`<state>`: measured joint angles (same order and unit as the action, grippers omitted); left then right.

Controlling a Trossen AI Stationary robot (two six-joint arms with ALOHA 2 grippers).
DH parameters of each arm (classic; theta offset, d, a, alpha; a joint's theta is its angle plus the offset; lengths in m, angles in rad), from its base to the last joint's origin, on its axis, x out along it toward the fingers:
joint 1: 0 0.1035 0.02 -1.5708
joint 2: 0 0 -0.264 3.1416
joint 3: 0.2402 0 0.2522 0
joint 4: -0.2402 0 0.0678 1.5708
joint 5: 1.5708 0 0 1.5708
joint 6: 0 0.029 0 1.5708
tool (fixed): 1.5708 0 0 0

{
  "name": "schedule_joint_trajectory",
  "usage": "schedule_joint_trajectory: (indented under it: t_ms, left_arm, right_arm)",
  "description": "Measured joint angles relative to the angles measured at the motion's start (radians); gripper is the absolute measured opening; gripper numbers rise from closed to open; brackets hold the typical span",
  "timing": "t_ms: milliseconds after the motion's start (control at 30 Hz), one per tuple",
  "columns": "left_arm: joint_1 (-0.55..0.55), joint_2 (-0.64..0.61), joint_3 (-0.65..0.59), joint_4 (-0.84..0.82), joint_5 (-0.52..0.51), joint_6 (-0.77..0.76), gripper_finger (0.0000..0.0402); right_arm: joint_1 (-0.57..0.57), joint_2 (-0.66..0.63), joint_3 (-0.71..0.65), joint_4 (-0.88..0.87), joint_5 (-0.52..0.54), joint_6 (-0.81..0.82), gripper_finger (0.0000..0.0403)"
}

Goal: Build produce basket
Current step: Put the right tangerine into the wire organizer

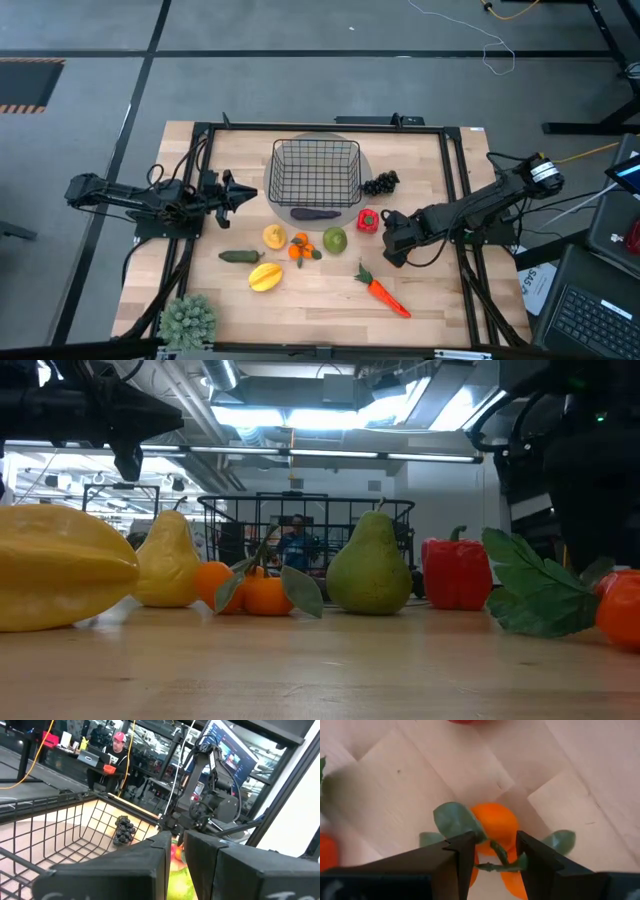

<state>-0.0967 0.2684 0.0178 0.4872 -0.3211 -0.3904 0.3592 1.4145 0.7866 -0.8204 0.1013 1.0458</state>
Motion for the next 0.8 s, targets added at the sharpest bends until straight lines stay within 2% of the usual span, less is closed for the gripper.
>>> schedule_joint_trajectory:
  t_ms: [367,600,800]
  left_arm:
    - [0.0,0.0,0.0,0.0,0.0,0.0,0.0041]
    - [0.0,0.0,0.0,0.0,0.0,0.0,0.0041]
    - [0.0,0.0,0.0,0.0,0.0,0.0,0.0041]
  right_arm:
    - [0.0,-0.004,0.0,-0.01,-0.006,-0.002,0.0131]
    - [-0.002,-0.004,0.0,-0.028,-0.01,0.124,0.0131]
    - [-0.008,-0.004,0.007,-0.075,0.0,0.12,0.0131]
